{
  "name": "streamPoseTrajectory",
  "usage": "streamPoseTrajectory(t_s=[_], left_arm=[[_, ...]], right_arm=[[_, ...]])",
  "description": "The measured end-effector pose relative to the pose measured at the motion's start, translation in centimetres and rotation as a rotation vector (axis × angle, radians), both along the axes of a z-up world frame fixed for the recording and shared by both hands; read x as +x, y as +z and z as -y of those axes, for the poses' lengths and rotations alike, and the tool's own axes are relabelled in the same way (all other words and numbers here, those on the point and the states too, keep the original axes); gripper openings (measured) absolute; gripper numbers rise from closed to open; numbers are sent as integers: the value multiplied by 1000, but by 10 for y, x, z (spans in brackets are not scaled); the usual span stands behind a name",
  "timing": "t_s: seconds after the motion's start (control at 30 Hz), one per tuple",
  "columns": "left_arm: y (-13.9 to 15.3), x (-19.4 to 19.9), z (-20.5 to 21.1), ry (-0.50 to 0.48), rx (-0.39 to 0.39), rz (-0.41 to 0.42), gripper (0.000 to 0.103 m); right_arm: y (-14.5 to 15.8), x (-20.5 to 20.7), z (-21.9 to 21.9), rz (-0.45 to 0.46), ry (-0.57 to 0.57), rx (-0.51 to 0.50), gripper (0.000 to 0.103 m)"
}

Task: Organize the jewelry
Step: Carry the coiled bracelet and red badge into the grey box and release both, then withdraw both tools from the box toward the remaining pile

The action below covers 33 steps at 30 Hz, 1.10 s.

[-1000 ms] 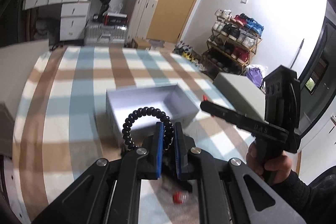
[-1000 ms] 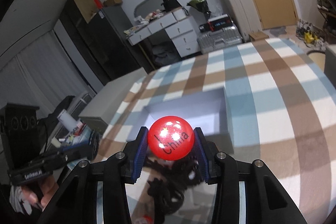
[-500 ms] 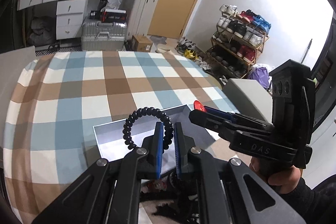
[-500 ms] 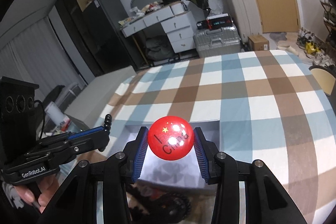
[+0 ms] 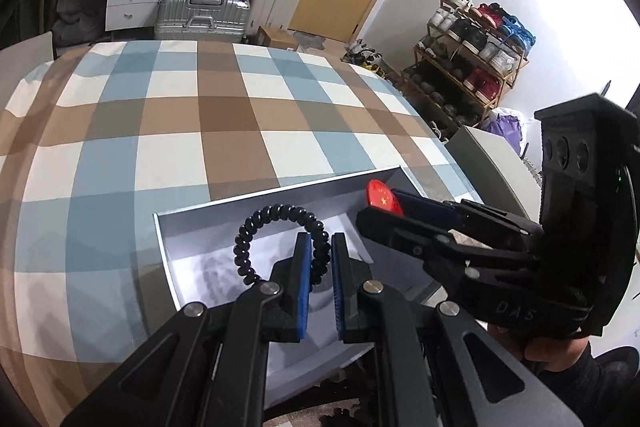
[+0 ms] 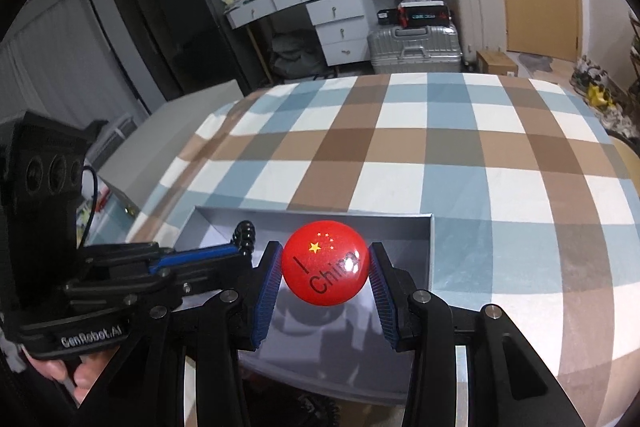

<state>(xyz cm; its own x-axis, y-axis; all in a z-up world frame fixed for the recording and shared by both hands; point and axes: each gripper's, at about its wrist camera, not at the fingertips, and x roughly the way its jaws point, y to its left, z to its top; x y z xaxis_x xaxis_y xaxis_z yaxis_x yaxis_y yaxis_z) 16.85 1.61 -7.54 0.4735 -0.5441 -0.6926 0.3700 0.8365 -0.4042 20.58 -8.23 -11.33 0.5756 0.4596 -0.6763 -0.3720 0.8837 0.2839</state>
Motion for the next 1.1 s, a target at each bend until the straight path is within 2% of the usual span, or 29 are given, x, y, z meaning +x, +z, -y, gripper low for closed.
streamPoseTrajectory(t_s=[0.27,0.4,0.5,0.6,0.77,0.87,0.9,0.93,1.0,1.1], left_arm=[[0,1,1,8,-4,-20,5],[1,-3,2,16,-3,-18,7],[3,-7,3,16,10,-8,14],[9,-14,1,37,17,12,32],[21,-25,1,59,39,45,32],[29,-36,4,59,56,77,32],[31,-38,5,61,63,84,36],[34,-41,6,69,74,90,44],[38,-47,6,81,75,105,51],[47,-57,7,89,78,134,52]], right_arm=[[-2,1,-7,4,1,-34,43],[2,-5,-5,24,1,-19,51],[7,-11,1,41,-15,-4,54],[15,-22,11,73,-41,16,60],[30,-46,21,126,-57,37,60],[42,-66,29,172,-89,43,64],[46,-72,32,185,-101,50,69],[49,-79,34,198,-112,57,70],[56,-92,40,228,-132,76,71],[62,-111,45,261,-158,100,77]])
